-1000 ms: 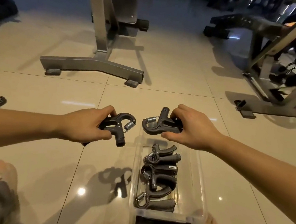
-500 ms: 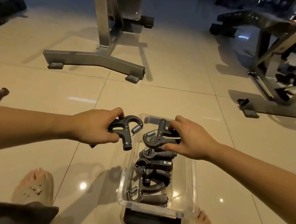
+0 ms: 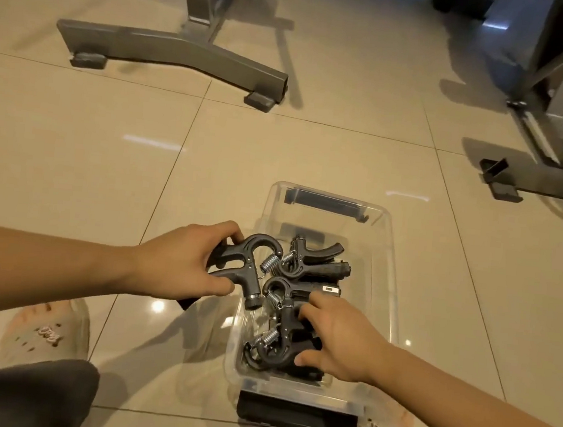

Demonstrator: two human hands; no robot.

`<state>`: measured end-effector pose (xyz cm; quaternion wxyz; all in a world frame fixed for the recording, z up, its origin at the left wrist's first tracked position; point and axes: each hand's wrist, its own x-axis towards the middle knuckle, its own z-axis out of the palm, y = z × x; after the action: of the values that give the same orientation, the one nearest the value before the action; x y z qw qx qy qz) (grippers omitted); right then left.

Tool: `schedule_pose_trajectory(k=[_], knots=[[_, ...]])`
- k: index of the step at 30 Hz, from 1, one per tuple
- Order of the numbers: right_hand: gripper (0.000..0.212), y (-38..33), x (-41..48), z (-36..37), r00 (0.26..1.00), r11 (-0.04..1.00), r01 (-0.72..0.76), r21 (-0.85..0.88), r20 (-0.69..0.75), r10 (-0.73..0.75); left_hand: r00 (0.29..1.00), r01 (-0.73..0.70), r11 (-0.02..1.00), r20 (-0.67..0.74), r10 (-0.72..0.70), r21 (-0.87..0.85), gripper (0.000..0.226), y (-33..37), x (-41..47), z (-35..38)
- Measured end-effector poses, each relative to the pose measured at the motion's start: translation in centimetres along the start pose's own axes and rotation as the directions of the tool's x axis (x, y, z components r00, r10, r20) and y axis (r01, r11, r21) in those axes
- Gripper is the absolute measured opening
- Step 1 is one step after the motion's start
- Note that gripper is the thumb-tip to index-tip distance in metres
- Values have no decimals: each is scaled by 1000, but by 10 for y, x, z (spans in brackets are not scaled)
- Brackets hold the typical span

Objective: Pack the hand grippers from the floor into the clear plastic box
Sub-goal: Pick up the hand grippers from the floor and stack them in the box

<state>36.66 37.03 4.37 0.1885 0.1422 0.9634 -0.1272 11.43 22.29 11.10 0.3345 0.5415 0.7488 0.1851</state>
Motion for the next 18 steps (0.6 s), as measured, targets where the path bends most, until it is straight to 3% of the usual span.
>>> schedule_pose_trajectory(k=[7, 18], knots=[[67, -15, 12, 37, 997, 986, -79, 146, 8, 78, 999, 9, 999, 30, -10, 49, 48, -6, 5, 4], [68, -13, 17, 43, 1000, 999, -11, -42, -23, 10, 999, 43, 999, 26, -43, -5, 49, -5, 18, 0]])
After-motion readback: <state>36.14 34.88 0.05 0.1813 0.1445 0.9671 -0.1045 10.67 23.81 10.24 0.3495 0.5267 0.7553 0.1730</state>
